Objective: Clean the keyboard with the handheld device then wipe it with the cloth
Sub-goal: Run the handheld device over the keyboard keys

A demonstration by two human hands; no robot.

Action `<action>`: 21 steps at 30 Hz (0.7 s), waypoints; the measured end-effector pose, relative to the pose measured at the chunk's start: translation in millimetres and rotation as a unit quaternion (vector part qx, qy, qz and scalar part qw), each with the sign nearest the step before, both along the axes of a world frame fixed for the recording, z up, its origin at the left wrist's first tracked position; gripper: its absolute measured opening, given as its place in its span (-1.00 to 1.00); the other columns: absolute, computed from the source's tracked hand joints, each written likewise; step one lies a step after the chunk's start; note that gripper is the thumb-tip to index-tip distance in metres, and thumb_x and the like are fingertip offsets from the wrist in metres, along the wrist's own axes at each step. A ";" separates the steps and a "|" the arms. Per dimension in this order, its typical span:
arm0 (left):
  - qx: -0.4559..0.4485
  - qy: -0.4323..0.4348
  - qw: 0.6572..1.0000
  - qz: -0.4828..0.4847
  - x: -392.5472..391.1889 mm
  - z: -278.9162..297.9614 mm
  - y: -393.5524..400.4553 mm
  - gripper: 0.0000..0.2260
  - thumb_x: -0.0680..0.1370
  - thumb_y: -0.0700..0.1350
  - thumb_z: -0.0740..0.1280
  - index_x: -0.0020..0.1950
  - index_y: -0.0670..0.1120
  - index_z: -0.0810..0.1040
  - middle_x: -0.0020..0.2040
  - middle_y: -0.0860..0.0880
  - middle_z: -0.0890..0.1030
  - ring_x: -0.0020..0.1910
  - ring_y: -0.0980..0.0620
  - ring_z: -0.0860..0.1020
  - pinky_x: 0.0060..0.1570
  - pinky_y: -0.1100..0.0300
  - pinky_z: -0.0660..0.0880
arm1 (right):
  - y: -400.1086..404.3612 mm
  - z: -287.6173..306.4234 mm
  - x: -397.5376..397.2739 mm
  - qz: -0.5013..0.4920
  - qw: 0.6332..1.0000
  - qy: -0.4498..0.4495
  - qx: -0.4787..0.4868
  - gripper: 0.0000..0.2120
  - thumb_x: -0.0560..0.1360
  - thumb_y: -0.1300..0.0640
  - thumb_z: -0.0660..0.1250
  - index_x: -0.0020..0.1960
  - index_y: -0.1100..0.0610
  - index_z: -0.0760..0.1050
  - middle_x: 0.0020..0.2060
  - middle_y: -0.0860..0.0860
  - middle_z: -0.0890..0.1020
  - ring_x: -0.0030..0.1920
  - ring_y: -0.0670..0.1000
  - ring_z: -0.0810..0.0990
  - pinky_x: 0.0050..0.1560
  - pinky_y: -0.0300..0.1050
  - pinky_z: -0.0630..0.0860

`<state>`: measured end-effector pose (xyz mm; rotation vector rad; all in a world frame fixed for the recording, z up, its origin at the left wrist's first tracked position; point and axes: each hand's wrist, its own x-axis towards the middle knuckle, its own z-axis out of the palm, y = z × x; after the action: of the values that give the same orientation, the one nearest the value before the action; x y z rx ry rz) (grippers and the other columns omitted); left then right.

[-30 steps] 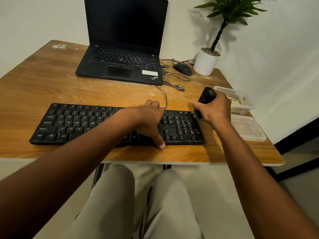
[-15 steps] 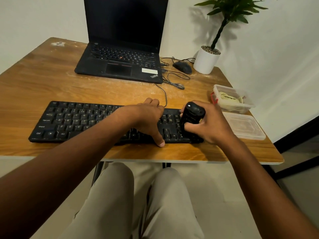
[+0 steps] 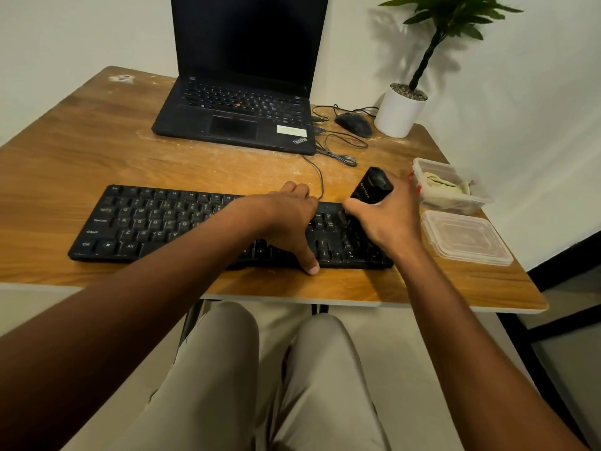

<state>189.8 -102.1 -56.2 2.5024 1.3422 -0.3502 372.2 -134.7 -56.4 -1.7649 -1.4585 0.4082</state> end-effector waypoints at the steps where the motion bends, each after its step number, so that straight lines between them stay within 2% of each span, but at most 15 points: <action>1: 0.001 0.000 1.000 -0.002 -0.4 -0.6 0.5 0.15 0.27 0.40 0.54 0.65 -0.07 0.08 0.57 -0.07 0.14 0.55 -0.11 0.11 0.49 -0.18 0.29 | -11.9 -0.9 1.5 0.001 1.000 -0.008 -0.007 -0.77 0.27 0.06 0.55 -0.16 0.04 0.55 -0.28 -0.09 0.65 -0.21 -0.08 0.63 -0.27 -0.16 0.56; 4: 0.006 0.002 1.000 -0.009 -0.5 -2.5 1.8 0.14 0.27 0.41 0.53 0.64 -0.08 0.10 0.55 -0.08 0.16 0.53 -0.11 0.12 0.48 -0.18 0.30 | -48.1 3.3 5.8 0.013 0.999 -0.036 -0.025 -0.80 0.29 0.08 0.55 -0.17 0.04 0.57 -0.30 -0.12 0.65 -0.22 -0.16 0.61 -0.34 -0.32 0.48; 8: 0.005 -0.002 1.000 -0.010 -1.1 -1.7 0.9 0.15 0.28 0.40 0.53 0.65 -0.09 0.08 0.58 -0.08 0.12 0.55 -0.12 0.09 0.50 -0.18 0.27 | -50.8 13.2 10.8 0.008 0.999 -0.017 -0.039 -0.79 0.27 0.09 0.56 -0.13 0.07 0.61 -0.27 -0.09 0.68 -0.20 -0.12 0.64 -0.21 -0.13 0.59; 12: 0.008 0.002 1.000 -0.007 -0.5 -0.5 0.5 0.15 0.27 0.41 0.53 0.65 -0.08 0.09 0.56 -0.08 0.14 0.54 -0.12 0.11 0.50 -0.17 0.29 | -19.1 15.8 -5.4 -0.028 0.999 0.007 0.034 -0.80 0.28 0.10 0.54 -0.17 0.09 0.57 -0.32 -0.08 0.64 -0.33 -0.20 0.56 -0.35 -0.31 0.47; 14: 0.006 0.005 1.000 -0.004 0.0 -0.6 0.6 0.16 0.26 0.41 0.53 0.65 -0.07 0.08 0.56 -0.08 0.14 0.54 -0.12 0.11 0.49 -0.17 0.29 | -5.7 12.2 -12.7 -0.025 0.999 0.002 0.044 -0.80 0.27 0.07 0.53 -0.19 0.07 0.55 -0.32 -0.06 0.64 -0.30 -0.15 0.60 -0.33 -0.22 0.51; 17: 0.006 0.005 1.000 -0.005 0.6 -1.5 0.9 0.15 0.26 0.41 0.53 0.65 -0.07 0.09 0.55 -0.08 0.15 0.53 -0.12 0.12 0.49 -0.18 0.30 | -7.2 5.9 -12.6 -0.013 1.000 -0.007 0.005 -0.78 0.26 0.04 0.53 -0.20 0.08 0.54 -0.31 -0.05 0.64 -0.23 -0.01 0.64 -0.24 -0.06 0.58; 21: 0.007 0.002 1.000 -0.011 0.2 -3.0 2.3 0.14 0.27 0.41 0.52 0.64 -0.08 0.10 0.55 -0.09 0.15 0.53 -0.12 0.12 0.49 -0.18 0.29 | -45.6 7.0 -4.3 0.015 0.998 -0.042 -0.048 -0.79 0.27 0.05 0.54 -0.16 0.05 0.58 -0.27 -0.08 0.66 -0.20 -0.07 0.64 -0.26 -0.14 0.57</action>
<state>189.9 -99.7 -59.2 2.5319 1.3232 -0.3525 367.9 -180.3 -49.4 -1.8580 -1.5495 0.4298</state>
